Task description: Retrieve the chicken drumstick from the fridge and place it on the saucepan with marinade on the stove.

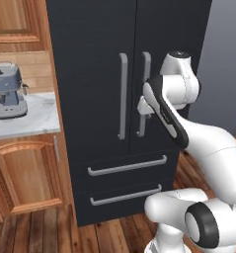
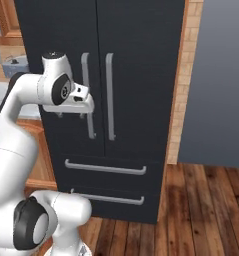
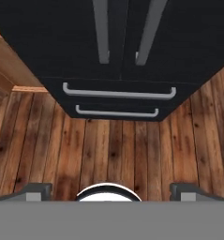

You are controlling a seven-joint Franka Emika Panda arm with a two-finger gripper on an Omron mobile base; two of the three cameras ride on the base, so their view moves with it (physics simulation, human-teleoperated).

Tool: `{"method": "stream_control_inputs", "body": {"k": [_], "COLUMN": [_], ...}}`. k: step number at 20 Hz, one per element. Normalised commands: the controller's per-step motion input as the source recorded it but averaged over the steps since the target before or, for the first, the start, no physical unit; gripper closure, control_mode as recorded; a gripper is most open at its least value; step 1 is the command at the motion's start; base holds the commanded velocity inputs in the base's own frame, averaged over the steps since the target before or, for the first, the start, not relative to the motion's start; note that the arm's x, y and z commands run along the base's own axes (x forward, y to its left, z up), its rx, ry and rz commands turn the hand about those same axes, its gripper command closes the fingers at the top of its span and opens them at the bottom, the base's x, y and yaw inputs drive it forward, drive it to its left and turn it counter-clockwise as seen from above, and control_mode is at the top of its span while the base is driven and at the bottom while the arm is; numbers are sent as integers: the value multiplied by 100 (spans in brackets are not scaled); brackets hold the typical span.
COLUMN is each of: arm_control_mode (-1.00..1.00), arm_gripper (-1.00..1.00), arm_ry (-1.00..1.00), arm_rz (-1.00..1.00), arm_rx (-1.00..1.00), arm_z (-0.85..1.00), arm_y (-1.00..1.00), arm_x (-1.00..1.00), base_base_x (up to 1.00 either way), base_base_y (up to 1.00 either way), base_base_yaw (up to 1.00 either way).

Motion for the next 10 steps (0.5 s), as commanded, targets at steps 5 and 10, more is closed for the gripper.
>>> {"method": "stream_control_inputs", "body": {"k": [5,10], "arm_control_mode": [100,100], "arm_gripper": [-100,-100], "arm_ry": [0,0], "arm_rz": [0,0], "arm_rx": [0,0], "arm_z": [0,0], "arm_y": [0,0], "arm_x": [0,0], "base_base_x": [0,0], "base_base_y": [-32,0], "base_base_yaw": [0,0]}}
